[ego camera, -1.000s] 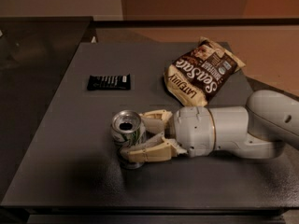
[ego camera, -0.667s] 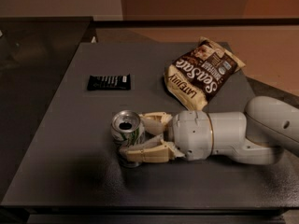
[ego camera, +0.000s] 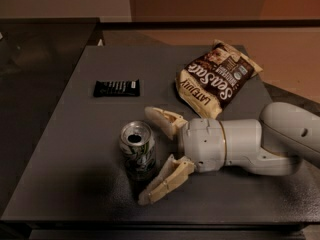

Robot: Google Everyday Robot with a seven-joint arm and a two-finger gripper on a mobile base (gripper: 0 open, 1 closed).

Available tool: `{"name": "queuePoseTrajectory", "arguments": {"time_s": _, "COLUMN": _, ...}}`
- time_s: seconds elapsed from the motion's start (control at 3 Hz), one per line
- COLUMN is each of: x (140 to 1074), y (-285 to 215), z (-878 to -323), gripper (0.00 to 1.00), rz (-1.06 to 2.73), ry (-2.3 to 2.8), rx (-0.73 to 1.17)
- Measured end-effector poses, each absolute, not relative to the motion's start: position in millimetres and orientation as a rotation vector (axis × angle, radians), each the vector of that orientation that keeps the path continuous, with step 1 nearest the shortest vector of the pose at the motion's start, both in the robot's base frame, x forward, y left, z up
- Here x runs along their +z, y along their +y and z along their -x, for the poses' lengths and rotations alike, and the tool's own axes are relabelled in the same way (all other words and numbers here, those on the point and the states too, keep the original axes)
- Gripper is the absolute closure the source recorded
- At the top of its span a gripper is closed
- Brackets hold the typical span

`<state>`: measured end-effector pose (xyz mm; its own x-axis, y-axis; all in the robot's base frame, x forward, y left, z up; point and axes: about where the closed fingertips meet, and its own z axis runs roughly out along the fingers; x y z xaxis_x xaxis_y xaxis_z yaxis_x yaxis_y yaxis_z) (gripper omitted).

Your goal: Place 7up can upright

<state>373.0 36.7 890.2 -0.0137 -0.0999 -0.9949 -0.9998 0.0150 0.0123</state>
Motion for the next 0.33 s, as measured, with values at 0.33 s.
{"name": "queuePoseTrajectory", "arguments": {"time_s": 0.33, "x": 890.3, "y": 36.8, "z": -373.0, "gripper": 0.0, "rz": 1.266, "ry": 1.299, "rx": 1.159}}
